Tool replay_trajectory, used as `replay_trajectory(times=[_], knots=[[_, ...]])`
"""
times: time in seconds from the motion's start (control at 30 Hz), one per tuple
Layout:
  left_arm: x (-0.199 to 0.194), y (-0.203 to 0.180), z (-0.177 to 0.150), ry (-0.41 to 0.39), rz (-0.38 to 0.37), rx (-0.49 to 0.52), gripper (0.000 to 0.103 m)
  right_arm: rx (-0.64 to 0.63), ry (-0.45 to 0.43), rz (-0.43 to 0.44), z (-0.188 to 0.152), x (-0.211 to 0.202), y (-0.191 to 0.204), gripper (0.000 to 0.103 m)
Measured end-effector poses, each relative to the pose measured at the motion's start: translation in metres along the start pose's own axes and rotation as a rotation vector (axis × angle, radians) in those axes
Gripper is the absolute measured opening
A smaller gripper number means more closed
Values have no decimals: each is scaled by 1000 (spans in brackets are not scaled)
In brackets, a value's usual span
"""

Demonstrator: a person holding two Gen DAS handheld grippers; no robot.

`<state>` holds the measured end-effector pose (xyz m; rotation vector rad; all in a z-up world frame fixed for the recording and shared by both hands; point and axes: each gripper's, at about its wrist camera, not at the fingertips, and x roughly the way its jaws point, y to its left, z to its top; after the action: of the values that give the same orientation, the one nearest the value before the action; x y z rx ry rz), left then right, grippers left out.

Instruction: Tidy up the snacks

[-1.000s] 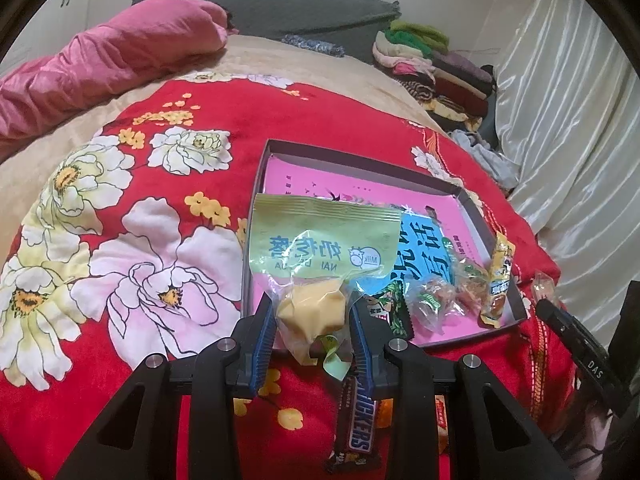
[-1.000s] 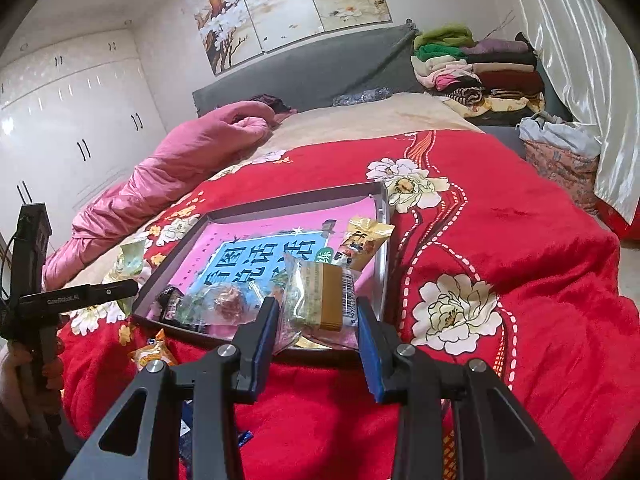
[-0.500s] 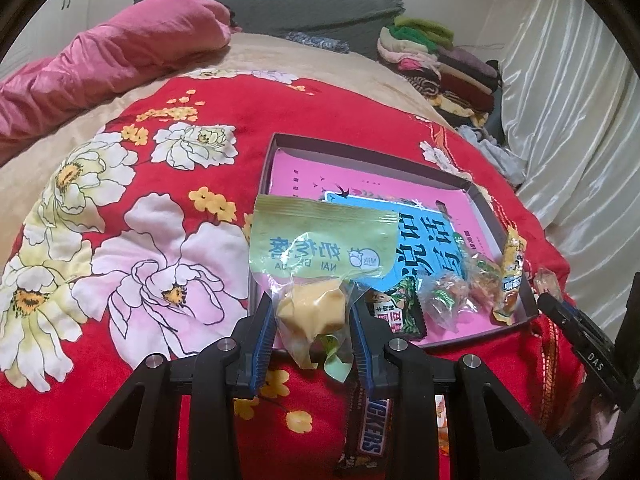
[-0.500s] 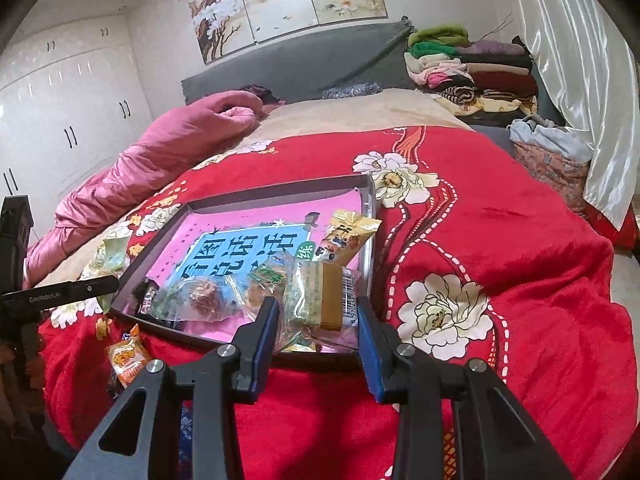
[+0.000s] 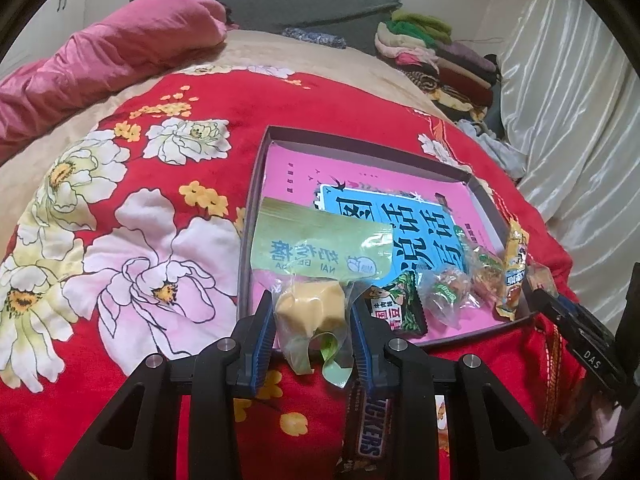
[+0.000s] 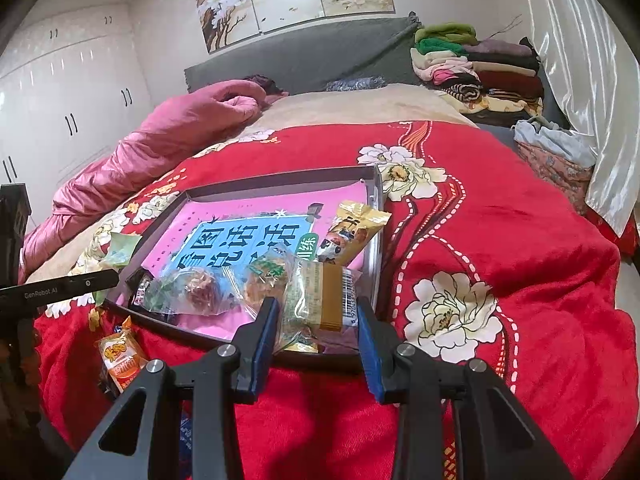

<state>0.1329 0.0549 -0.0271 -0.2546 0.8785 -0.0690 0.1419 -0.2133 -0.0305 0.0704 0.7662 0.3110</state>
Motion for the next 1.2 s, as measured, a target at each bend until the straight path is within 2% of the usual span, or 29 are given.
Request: replay_trajectory(times=[1.2], knots=[[15, -21, 0, 25, -29, 28, 36, -45, 33, 31, 0, 20, 13, 39]])
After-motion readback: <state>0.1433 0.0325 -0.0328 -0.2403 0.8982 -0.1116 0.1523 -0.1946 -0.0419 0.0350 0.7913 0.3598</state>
